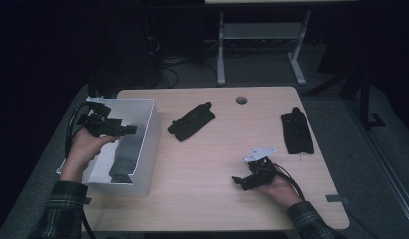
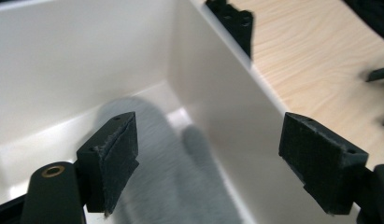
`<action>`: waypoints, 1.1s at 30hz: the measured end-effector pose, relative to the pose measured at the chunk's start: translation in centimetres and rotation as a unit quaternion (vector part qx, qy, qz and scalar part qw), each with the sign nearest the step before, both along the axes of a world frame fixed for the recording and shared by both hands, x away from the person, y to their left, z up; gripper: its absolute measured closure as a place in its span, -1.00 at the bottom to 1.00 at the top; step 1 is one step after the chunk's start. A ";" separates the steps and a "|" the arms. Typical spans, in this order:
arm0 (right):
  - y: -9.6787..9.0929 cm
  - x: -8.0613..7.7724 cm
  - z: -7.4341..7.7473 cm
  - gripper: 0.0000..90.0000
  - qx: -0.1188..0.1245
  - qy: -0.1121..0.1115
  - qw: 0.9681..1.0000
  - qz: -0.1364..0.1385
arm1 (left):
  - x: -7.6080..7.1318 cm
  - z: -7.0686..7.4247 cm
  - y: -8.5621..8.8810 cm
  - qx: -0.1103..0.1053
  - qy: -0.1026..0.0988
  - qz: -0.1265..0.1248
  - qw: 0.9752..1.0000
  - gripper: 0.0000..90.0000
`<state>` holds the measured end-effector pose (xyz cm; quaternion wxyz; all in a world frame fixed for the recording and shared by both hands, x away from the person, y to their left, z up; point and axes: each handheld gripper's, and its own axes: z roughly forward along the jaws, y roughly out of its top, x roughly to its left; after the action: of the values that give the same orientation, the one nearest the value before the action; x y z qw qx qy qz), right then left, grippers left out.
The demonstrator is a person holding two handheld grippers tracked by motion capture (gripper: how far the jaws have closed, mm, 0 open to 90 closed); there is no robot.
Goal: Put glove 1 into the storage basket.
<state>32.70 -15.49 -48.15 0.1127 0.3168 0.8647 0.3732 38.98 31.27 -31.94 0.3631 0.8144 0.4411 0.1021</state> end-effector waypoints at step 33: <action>0.1 -0.1 0.0 -0.79 0.000 -0.001 1.000 0.000 | -6.1 -3.4 -16.5 0.021 -0.049 -0.165 0.985 -0.60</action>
<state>32.60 -15.40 -48.14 0.1133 0.3166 0.8645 0.3737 32.83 14.76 -35.32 0.3790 0.8775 0.2799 0.0898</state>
